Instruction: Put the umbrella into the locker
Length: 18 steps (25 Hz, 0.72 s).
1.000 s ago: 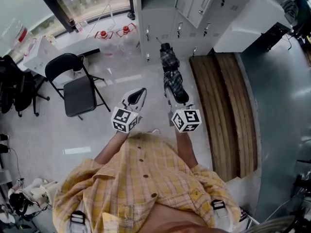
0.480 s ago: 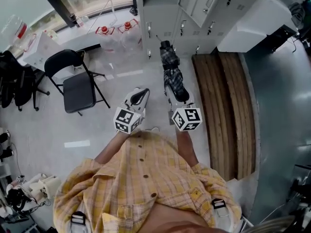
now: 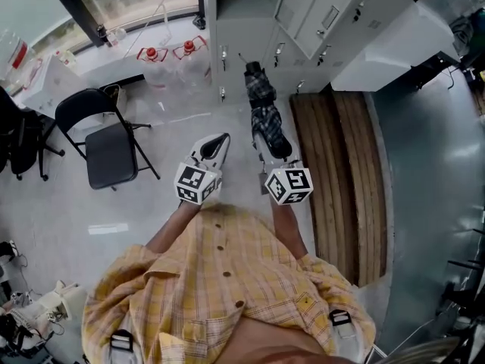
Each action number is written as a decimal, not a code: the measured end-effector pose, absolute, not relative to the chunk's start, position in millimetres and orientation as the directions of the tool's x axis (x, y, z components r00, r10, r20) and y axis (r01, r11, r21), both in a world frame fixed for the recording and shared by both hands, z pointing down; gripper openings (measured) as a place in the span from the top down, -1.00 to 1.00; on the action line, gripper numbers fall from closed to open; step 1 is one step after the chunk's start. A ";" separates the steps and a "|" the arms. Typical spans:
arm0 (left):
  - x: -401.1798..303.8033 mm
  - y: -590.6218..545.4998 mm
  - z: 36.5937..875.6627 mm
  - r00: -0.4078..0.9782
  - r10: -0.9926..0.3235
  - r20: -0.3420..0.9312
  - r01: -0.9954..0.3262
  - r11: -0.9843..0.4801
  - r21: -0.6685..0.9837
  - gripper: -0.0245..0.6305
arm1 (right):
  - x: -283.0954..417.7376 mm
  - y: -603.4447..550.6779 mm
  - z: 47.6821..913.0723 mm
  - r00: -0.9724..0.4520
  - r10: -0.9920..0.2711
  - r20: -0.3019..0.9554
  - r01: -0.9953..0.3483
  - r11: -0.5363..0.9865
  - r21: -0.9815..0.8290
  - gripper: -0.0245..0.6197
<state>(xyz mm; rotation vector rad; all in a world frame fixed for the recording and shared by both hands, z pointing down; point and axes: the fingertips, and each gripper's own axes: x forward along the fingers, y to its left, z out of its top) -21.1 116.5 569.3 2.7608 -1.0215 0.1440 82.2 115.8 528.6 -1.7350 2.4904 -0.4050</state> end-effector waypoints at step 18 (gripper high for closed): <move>-14.3 -61.2 541.4 0.792 -0.592 0.152 -0.611 -0.772 0.177 0.91 | 89.0 -46.8 500.7 -0.288 -0.951 0.115 -0.935 0.253 -0.248 0.32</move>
